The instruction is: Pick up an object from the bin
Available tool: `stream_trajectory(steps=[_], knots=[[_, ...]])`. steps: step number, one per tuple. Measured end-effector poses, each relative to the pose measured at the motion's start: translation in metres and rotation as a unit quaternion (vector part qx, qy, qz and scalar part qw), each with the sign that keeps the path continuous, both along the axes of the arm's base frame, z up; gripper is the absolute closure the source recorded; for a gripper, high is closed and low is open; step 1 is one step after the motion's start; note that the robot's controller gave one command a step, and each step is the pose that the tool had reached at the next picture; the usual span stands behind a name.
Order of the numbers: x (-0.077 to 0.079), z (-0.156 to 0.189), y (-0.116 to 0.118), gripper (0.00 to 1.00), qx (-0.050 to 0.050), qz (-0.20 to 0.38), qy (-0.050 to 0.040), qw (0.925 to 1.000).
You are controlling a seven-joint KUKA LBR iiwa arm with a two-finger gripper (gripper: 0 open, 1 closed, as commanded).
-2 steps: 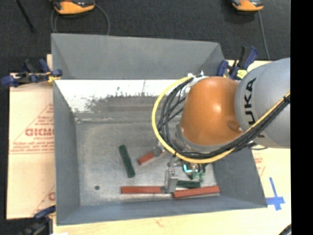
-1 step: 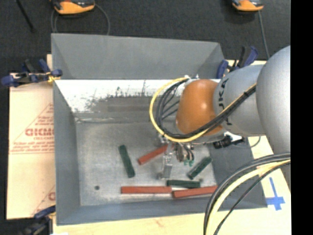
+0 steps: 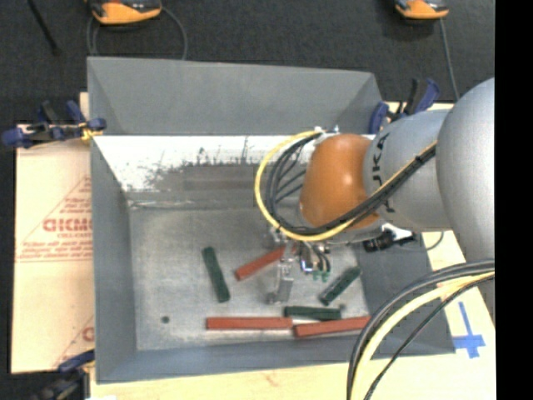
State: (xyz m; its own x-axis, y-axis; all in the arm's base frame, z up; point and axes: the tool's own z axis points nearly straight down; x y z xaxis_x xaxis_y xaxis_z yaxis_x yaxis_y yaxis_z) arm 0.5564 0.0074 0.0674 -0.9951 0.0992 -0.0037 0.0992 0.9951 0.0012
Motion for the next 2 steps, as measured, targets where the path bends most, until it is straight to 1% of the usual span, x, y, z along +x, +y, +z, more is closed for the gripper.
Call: stream_trajectory(steps=[2], knots=[[0.0027,0.0014,-0.0005,0.00,0.000,-0.004,-0.0019,1.0000]])
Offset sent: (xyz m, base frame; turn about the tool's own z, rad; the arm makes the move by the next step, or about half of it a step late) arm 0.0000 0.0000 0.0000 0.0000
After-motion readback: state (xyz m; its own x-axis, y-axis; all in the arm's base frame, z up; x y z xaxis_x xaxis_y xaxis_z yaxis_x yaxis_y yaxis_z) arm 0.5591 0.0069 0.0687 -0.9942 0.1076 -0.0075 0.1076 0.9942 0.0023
